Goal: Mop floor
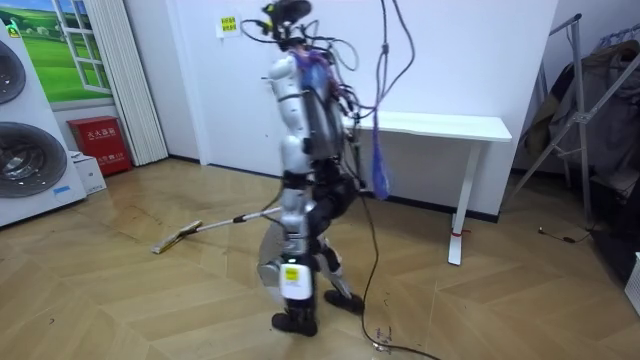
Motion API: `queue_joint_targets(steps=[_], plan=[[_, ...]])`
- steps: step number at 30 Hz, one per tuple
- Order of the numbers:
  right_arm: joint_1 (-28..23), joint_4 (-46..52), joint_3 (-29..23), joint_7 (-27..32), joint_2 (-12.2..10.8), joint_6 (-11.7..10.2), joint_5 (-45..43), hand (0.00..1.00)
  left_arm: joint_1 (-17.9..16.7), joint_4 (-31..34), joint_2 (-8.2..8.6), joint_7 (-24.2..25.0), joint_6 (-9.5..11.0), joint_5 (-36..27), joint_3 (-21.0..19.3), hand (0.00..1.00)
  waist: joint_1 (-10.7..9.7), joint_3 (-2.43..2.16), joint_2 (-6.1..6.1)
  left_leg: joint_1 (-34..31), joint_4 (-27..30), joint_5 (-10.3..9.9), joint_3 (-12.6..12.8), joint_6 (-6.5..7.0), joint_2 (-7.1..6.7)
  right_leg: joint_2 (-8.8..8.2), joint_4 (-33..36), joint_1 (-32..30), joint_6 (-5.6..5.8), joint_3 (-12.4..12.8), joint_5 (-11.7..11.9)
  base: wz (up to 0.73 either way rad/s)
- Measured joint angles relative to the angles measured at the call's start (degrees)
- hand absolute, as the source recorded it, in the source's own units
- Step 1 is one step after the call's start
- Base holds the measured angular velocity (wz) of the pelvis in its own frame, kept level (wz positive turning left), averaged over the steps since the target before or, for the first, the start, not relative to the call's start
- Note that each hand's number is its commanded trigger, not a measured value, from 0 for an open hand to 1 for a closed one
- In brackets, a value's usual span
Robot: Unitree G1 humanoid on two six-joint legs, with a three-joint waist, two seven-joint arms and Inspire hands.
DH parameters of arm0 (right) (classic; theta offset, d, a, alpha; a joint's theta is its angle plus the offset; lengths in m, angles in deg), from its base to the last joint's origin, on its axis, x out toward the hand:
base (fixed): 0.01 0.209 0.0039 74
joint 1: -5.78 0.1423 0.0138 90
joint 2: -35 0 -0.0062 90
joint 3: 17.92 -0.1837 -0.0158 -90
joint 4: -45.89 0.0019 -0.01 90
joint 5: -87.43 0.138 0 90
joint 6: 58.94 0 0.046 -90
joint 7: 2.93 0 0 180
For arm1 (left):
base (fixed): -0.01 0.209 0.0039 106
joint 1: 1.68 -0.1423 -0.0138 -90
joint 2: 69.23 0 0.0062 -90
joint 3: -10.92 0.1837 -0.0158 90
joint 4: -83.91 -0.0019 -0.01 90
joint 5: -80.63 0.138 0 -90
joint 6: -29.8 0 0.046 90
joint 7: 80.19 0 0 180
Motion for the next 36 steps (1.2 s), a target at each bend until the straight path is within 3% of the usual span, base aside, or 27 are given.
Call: queue_joint_targets(steps=[1,2,5,8,11,12,13,14,15,16,17,18,19,20,21,22,23,24,25,27,28,29,30,31,33,34,36], plan=[[-1.73,0.03,0.02,0.39,0.36,0.14,-0.02,1.0,-0.09,0.27,0.0,-0.01,0.06,0.26,0.0,0.0,-0.25,-0.09,0.87,0.52,1.0,-1.26,-0.22,0.14,-0.09,0.32,3.39,-1.61,0.36,0.78,3.66,0.18],[-4.72,0.59,0.31,0.93,0.32,0.6,0.03,1.0,-0.42,0.9,-0.33,-0.29,0.14,0.4,-0.12,0.0,-0.33,-0.08,1.63,1.86,2.09,-3.77,-0.63,0.58,-0.7,1.43,8.53,-4.54,0.48,2.74,9.33,-0.07],[-7.78,1.21,0.16,1.87,-2.07,0.84,0.73,1.0,-0.8,2.85,-0.24,-0.93,0.37,0.44,0.19,0.0,-2.75,-0.28,3.95,3.21,2.31,-6.94,-0.69,2.2,-0.91,2.75,7.69,-13.21,1.16,2.68,8.83,-0.04],[-8.44,1.21,-0.89,3.67,-6.22,0.95,0.73,1.0,-0.74,2.95,0.59,-1.26,0.43,0.68,0.13,0.0,-3.62,-0.19,4.13,5.92,0.72,-9.47,-0.59,2.14,-0.97,3.83,-7.88,-17.11,0.94,1.03,8.95,-0.2],[-7.81,1.88,-1.54,3.93,-7.09,3.36,0.67,1.0,-2.49,3.02,1.63,-1.35,-0.55,0.51,-0.02,0.0,-3.21,-0.07,3.43,12.13,-2.8,-12.1,-0.66,1.36,-1.45,4.18,-21.8,-15.9,-1.79,-3.07,10.96,-0.14],[-7.2,2.0,-1.61,4.31,-6.92,4.46,0.48,1.0,-3.38,3.06,1.73,-1.69,-1.54,0.5,-0.12,0.0,-3.24,-0.08,3.02,15.33,-3.77,-13.2,-0.68,0.83,-1.59,3.5,-22.7,-13.63,-3.51,-4.06,11.86,0.09],[-6.62,1.86,-1.8,4.52,-6.71,5.11,0.3,1.0,-3.54,3.06,1.74,-1.87,-2.26,0.48,-0.1,0.0,-3.16,0.12,2.52,16.41,-3.29,-13.53,-0.63,0.37,-1.51,3.34,-22.07,-12.66,-3.64,-4.27,11.69,0.15],[-4.45,1.53,-2.3,4.78,-6.1,6.14,0.07,1.0,-3.67,3.19,1.41,-2.6,-2.98,-0.2,-0.04,0.0,-2.51,0.14,1.94,16.05,2.67,-12.41,0.53,-2.0,-0.33,3.55,-20.28,-11.28,-3.78,-4.33,10.62,0.0],[-1.28,1.57,-2.67,5.27,-5.31,6.96,-0.6,1.0,-3.75,3.43,0.71,-3.42,-2.85,-1.85,0.25,0.0,-1.54,0.58,0.94,12.62,12.92,-6.65,1.33,-5.95,1.74,4.38,-17.82,-10.23,-4.41,-3.78,9.39,-0.17],[0.66,1.6,-2.65,5.46,-4.84,7.2,-1.35,1.0,-3.9,3.66,0.47,-3.95,-2.84,-2.76,0.45,0.0,-0.66,0.68,0.36,10.42,17.77,-2.24,1.46,-7.08,2.53,4.97,-16.73,-9.93,-5.19,-3.3,8.55,-0.53],[5.13,1.96,-2.63,5.79,-3.64,7.27,-2.05,1.0,-4.19,4.33,0.22,-4.45,-2.72,-4.12,0.58,0.0,0.98,0.8,-1.15,5.79,25.63,8.63,1.41,-8.09,3.52,5.41,-14.93,-9.63,-6.37,-2.88,6.74,-0.6],[9.57,3.01,-1.99,5.83,-2.58,6.74,-2.27,1.0,-4.02,5.23,-0.19,-4.83,-2.61,-5.13,0.8,0.0,1.69,1.05,-2.57,0.79,31.85,13.38,0.83,-8.58,3.58,5.68,-13.08,-9.68,-6.58,-2.13,4.98,-0.46],[11.06,3.07,-1.39,5.81,-2.33,6.09,-2.12,1.0,-3.84,5.76,-0.46,-4.89,-2.31,-5.13,1.01,0.0,1.74,1.31,-2.98,-1.76,34.06,13.27,0.57,-8.45,3.99,5.74,-12.33,-9.57,-6.36,-2.14,4.29,-0.23],[14.58,3.16,-0.89,5.74,-1.9,3.92,-1.81,1.0,-3.73,6.92,-0.96,-4.96,-1.55,-4.98,0.92,0.0,2.95,1.61,-3.38,-6.22,35.42,12.28,0.64,-7.63,6.09,6.83,-11.58,-8.83,-6.33,-1.81,2.84,-0.22],[16.72,3.78,-0.82,5.54,-1.98,2.45,-1.08,1.0,-3.81,7.04,-1.1,-4.94,-1.19,-4.89,0.96,0.0,4.26,2.07,-4.24,-8.2,31.56,10.23,0.54,-7.66,7.53,7.46,-11.61,-7.35,-6.41,-1.68,1.53,-0.23],[17.07,4.53,-0.82,5.3,-2.01,2.0,-0.24,1.0,-4.03,7.22,-1.08,-4.9,-1.27,-4.81,0.97,0.0,4.51,2.18,-4.47,-8.6,27.95,9.01,-0.1,-7.75,7.64,7.49,-11.7,-6.39,-6.28,-1.66,0.74,0.0],[17.07,5.44,-0.82,5.1,-2.04,1.3,1.48,1.0,-4.62,7.72,-0.96,-4.59,-1.28,-4.71,1.04,0.0,4.5,2.17,-4.49,-8.27,17.61,7.01,-0.77,-8.1,7.37,7.48,-12.25,-4.35,-5.49,-1.79,-0.96,0.24],[16.53,5.44,-0.83,4.88,-2.04,1.2,3.36,1.0,-4.84,7.68,-0.93,-3.89,-1.19,-4.37,1.03,0.0,4.48,2.13,-4.38,-7.24,5.94,6.73,-1.1,-8.05,7.24,7.34,-12.99,-2.33,-4.73,-1.86,-2.56,0.27],[15.86,5.47,-0.83,4.76,-2.09,1.19,4.24,1.0,-4.91,7.62,-0.93,-3.5,-1.17,-4.12,1.02,0.0,4.46,2.07,-4.18,-6.59,0.76,6.78,-1.17,-7.84,7.27,7.34,-13.43,-1.24,-4.32,-1.9,-3.26,0.26],[10.56,5.38,-0.77,4.5,-2.13,0.58,7.02,1.0,-4.57,7.56,-0.79,-1.96,-1.36,-2.35,0.65,0.0,3.34,1.48,-3.36,-4.68,-4.59,6.02,0.22,-3.54,6.57,5.99,-16.36,3.33,-2.07,-1.89,-5.57,0.44],[8.83,5.05,-0.86,4.49,-1.89,0.5,7.36,1.0,-4.41,7.55,-0.53,-1.61,-1.27,-1.84,0.5,0.0,2.82,1.29,-2.87,-3.83,-4.74,5.34,0.25,-2.47,5.69,5.69,-16.81,4.48,-1.53,-1.17,-5.91,0.6],[5.39,3.25,-0.9,4.52,-1.64,0.23,7.26,1.0,-3.83,7.55,-0.22,-1.2,-1.17,-0.34,0.27,0.0,2.42,1.17,-2.63,-1.6,-4.86,3.87,1.32,-0.66,4.04,4.58,-15.41,5.47,-0.92,0.4,-5.77,0.45],[2.1,1.1,-0.75,4.75,-1.41,0.17,7.08,1.0,-3.68,7.59,0.09,-1.28,-1.02,0.8,-0.17,0.0,2.08,0.6,-2.0,0.38,-4.44,1.85,2.47,0.45,3.05,3.73,-12.13,5.67,1.67,1.44,-4.1,0.3],[0.26,0.82,-0.44,5.08,-1.23,0.18,6.78,1.0,-3.68,7.6,0.28,-1.3,-0.9,1.44,-0.15,0.0,1.77,0.22,-1.49,1.25,-4.36,0.9,2.66,0.72,2.63,3.34,-10.69,5.64,2.39,1.57,-2.9,0.08],[-5.6,0.66,-0.29,6.85,-1.52,0.3,5.4,1.0,-3.7,7.58,0.43,-1.77,-0.3,1.75,-0.13,0.0,0.59,-0.66,0.44,4.91,-5.19,-1.98,2.4,1.48,1.23,2.69,-4.7,4.23,2.91,2.88,3.69,-0.13],[-6.42,0.68,-0.3,7.23,-1.85,0.4,5.01,1.0,-3.69,7.68,0.39,-1.97,-0.13,1.75,-0.1,0.0,0.22,-0.72,0.66,5.52,-5.47,-2.49,2.06,1.4,1.02,2.97,-3.43,3.11,2.77,3.24,4.27,-0.42],[-7.46,1.16,0.01,8.88,-3.25,0.62,3.77,1.0,-3.58,8.09,1.05,-3.05,0.16,1.99,0.05,0.0,-0.87,-0.22,2.57,7.14,-6.83,-2.99,-1.88,0.86,0.2,4.64,-3.99,-2.94,2.42,2.42,3.96,-0.6]])
